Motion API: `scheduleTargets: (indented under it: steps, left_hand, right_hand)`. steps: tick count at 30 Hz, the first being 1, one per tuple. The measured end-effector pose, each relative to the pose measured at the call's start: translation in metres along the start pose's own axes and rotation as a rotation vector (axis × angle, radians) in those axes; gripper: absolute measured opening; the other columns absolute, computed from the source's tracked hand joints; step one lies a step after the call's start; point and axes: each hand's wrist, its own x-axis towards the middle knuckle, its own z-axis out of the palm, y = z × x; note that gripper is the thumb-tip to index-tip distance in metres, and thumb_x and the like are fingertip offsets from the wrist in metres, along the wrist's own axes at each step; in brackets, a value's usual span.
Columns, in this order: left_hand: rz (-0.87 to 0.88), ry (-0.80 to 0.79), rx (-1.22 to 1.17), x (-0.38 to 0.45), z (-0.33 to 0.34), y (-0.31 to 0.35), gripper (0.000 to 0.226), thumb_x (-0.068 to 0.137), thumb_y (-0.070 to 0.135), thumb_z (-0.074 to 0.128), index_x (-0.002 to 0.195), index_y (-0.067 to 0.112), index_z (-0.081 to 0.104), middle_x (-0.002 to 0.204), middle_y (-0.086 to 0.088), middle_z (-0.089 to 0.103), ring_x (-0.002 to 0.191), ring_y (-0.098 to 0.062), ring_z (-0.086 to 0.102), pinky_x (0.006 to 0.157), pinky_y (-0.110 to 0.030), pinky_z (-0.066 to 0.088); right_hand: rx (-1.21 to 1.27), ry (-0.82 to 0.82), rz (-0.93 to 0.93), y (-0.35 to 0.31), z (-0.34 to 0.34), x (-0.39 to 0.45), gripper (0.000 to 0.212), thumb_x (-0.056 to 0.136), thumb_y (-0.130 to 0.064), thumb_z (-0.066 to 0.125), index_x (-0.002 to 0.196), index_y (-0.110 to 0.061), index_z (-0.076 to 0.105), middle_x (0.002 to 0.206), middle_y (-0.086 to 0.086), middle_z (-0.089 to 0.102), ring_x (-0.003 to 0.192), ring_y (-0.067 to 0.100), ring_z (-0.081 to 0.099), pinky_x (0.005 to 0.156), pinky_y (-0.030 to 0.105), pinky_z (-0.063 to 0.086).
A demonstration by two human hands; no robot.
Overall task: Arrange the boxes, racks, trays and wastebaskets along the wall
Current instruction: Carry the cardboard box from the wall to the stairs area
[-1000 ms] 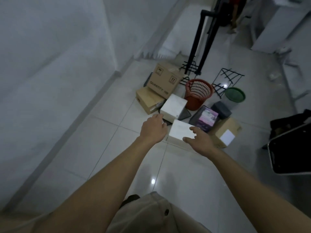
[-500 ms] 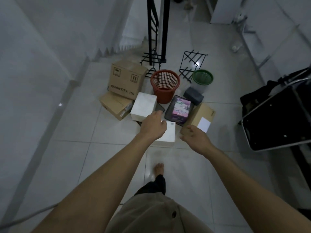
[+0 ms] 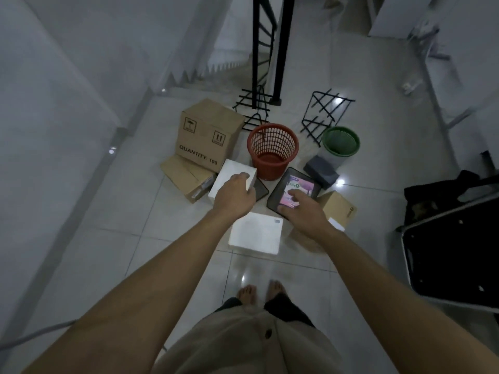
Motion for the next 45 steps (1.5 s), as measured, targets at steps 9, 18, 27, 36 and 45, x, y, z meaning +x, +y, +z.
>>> scheduleTargets:
  steps: [9, 18, 27, 36, 45]
  left_hand:
    - [-0.179, 0.142, -0.051, 0.05, -0.051, -0.042, 0.043, 0.097, 0.025, 0.047, 0.137, 0.01, 0.048, 0.135, -0.014, 0.053, 0.12, -0.031, 0.052, 0.098, -0.039, 0.044]
    - [-0.231, 0.154, -0.052, 0.112, -0.119, -0.138, 0.045, 0.1, 0.025, 0.046, 0.142, 0.009, 0.041, 0.144, -0.013, 0.045, 0.128, -0.028, 0.046, 0.098, -0.032, 0.038]
    - [-0.174, -0.001, -0.073, 0.202, -0.196, -0.235, 0.045, 0.1, 0.024, 0.044, 0.143, 0.011, 0.039, 0.141, -0.01, 0.046, 0.124, -0.024, 0.046, 0.089, -0.025, 0.034]
    - [-0.114, -0.058, -0.064, 0.314, -0.224, -0.253, 0.037, 0.095, 0.019, 0.046, 0.13, 0.008, 0.048, 0.13, -0.011, 0.054, 0.112, -0.026, 0.054, 0.088, -0.032, 0.044]
    - [-0.092, -0.113, -0.032, 0.453, -0.203, -0.253, 0.035, 0.086, 0.027, 0.04, 0.114, 0.013, 0.054, 0.111, -0.005, 0.058, 0.096, -0.022, 0.057, 0.082, -0.042, 0.052]
  right_hand:
    - [-0.053, -0.197, -0.127, -0.067, 0.017, 0.088, 0.059, 0.09, -0.035, 0.065, 0.144, -0.02, 0.044, 0.146, 0.004, 0.048, 0.128, 0.021, 0.048, 0.096, 0.029, 0.041]
    - [-0.024, -0.273, -0.094, -0.15, 0.093, 0.16, 0.06, 0.089, -0.036, 0.067, 0.143, -0.022, 0.045, 0.141, 0.004, 0.049, 0.122, 0.02, 0.052, 0.099, 0.035, 0.044]
    - [0.104, -0.168, 0.044, -0.249, 0.171, 0.222, 0.058, 0.09, -0.039, 0.067, 0.141, -0.022, 0.047, 0.141, 0.003, 0.05, 0.123, 0.023, 0.052, 0.102, 0.045, 0.046]
    - [0.095, -0.125, 0.064, -0.31, 0.182, 0.296, 0.054, 0.095, -0.028, 0.061, 0.144, -0.015, 0.043, 0.141, 0.004, 0.05, 0.125, 0.021, 0.05, 0.092, 0.028, 0.043]
    - [0.184, -0.055, 0.193, -0.292, 0.173, 0.439, 0.046, 0.096, -0.02, 0.058, 0.14, -0.012, 0.046, 0.128, 0.0, 0.055, 0.113, 0.015, 0.051, 0.086, 0.022, 0.036]
